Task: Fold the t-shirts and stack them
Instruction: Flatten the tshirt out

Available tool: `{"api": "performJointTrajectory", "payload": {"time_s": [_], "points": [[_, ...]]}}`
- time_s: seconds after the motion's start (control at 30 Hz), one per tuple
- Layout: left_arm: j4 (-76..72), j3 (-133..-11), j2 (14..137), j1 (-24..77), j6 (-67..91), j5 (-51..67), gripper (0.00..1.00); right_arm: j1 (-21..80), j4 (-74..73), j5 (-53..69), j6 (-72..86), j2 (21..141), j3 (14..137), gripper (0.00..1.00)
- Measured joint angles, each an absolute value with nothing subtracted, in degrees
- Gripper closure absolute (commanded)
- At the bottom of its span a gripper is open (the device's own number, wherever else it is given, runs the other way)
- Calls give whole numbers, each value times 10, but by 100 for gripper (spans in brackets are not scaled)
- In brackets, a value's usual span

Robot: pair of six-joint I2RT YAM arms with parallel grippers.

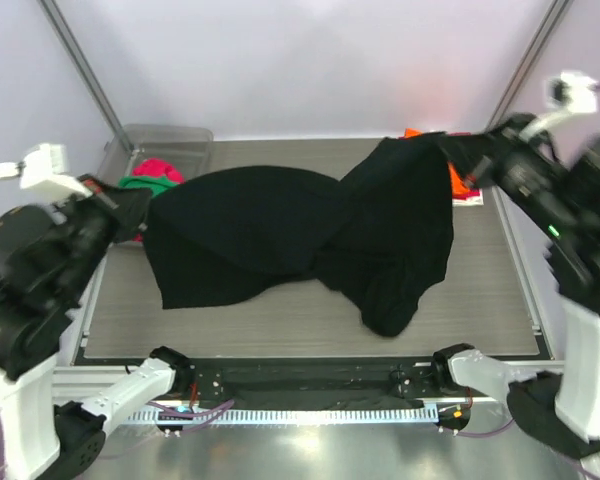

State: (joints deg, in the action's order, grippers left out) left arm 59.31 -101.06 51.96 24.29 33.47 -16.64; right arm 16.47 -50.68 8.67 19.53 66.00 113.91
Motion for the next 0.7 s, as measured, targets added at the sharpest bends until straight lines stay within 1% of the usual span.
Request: {"api": "performJointTrajectory", "payload": {"time_s": [0.2, 0.3, 0.47, 0.57, 0.7], "points": [[564, -1098, 458, 243, 303, -103, 100, 166, -512, 107, 178, 534, 1203, 99], [545, -1131, 423, 242, 295, -76, 100, 166, -514, 106, 176, 487, 1265, 99], [529, -1202, 407, 242, 295, -54, 100, 176, -521, 93, 175, 466, 1391, 99], [523, -1223, 407, 242, 295, -46, 100, 189, -524, 63, 172, 462, 1414, 99], [521, -1228, 420, 242, 297, -48, 100, 222, -539, -9, 159, 469, 1408, 99]]}}
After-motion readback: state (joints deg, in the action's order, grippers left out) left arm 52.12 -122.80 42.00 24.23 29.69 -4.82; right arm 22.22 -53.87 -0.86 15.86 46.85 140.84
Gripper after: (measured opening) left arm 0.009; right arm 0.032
